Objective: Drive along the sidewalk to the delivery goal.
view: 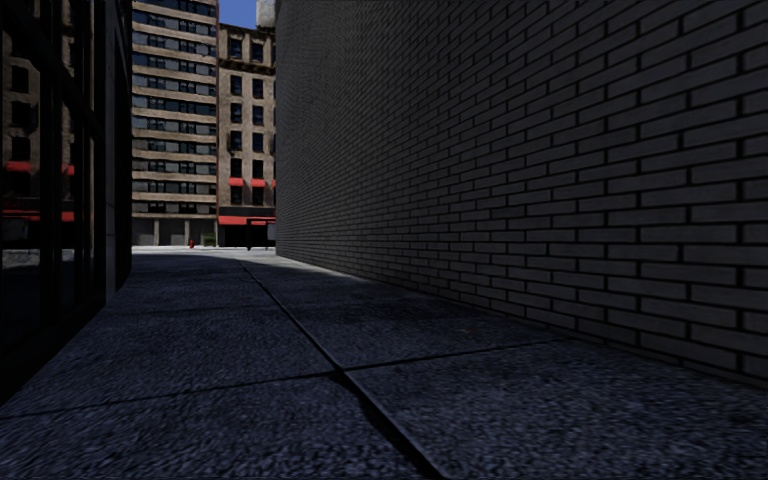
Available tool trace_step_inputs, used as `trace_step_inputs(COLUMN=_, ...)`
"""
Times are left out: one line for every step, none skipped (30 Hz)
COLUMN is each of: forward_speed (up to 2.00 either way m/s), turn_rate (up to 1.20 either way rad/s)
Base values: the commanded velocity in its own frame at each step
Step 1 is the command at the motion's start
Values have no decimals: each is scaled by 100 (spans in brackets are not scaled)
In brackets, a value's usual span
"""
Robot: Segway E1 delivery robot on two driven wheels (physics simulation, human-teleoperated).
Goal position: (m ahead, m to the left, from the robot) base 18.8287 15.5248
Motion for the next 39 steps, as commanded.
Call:
trace_step_inputs(forward_speed=200, turn_rate=54)
trace_step_inputs(forward_speed=200, turn_rate=54)
trace_step_inputs(forward_speed=200, turn_rate=54)
trace_step_inputs(forward_speed=200, turn_rate=54)
trace_step_inputs(forward_speed=200, turn_rate=54)
trace_step_inputs(forward_speed=200, turn_rate=54)
trace_step_inputs(forward_speed=200, turn_rate=54)
trace_step_inputs(forward_speed=200, turn_rate=54)
trace_step_inputs(forward_speed=200, turn_rate=54)
trace_step_inputs(forward_speed=200, turn_rate=54)
trace_step_inputs(forward_speed=200, turn_rate=54)
trace_step_inputs(forward_speed=200, turn_rate=54)
trace_step_inputs(forward_speed=200, turn_rate=54)
trace_step_inputs(forward_speed=200, turn_rate=54)
trace_step_inputs(forward_speed=200, turn_rate=54)
trace_step_inputs(forward_speed=200, turn_rate=54)
trace_step_inputs(forward_speed=200, turn_rate=54)
trace_step_inputs(forward_speed=200, turn_rate=54)
trace_step_inputs(forward_speed=200, turn_rate=54)
trace_step_inputs(forward_speed=200, turn_rate=54)
trace_step_inputs(forward_speed=200, turn_rate=54)
trace_step_inputs(forward_speed=200, turn_rate=54)
trace_step_inputs(forward_speed=200, turn_rate=54)
trace_step_inputs(forward_speed=200, turn_rate=46)
trace_step_inputs(forward_speed=200, turn_rate=29)
trace_step_inputs(forward_speed=200, turn_rate=29)
trace_step_inputs(forward_speed=200, turn_rate=0)
trace_step_inputs(forward_speed=200, turn_rate=0)
trace_step_inputs(forward_speed=200, turn_rate=0)
trace_step_inputs(forward_speed=200, turn_rate=0)
trace_step_inputs(forward_speed=200, turn_rate=0)
trace_step_inputs(forward_speed=200, turn_rate=0)
trace_step_inputs(forward_speed=200, turn_rate=0)
trace_step_inputs(forward_speed=200, turn_rate=0)
trace_step_inputs(forward_speed=200, turn_rate=0)
trace_step_inputs(forward_speed=200, turn_rate=0)
trace_step_inputs(forward_speed=200, turn_rate=0)
trace_step_inputs(forward_speed=200, turn_rate=0)
trace_step_inputs(forward_speed=200, turn_rate=0)
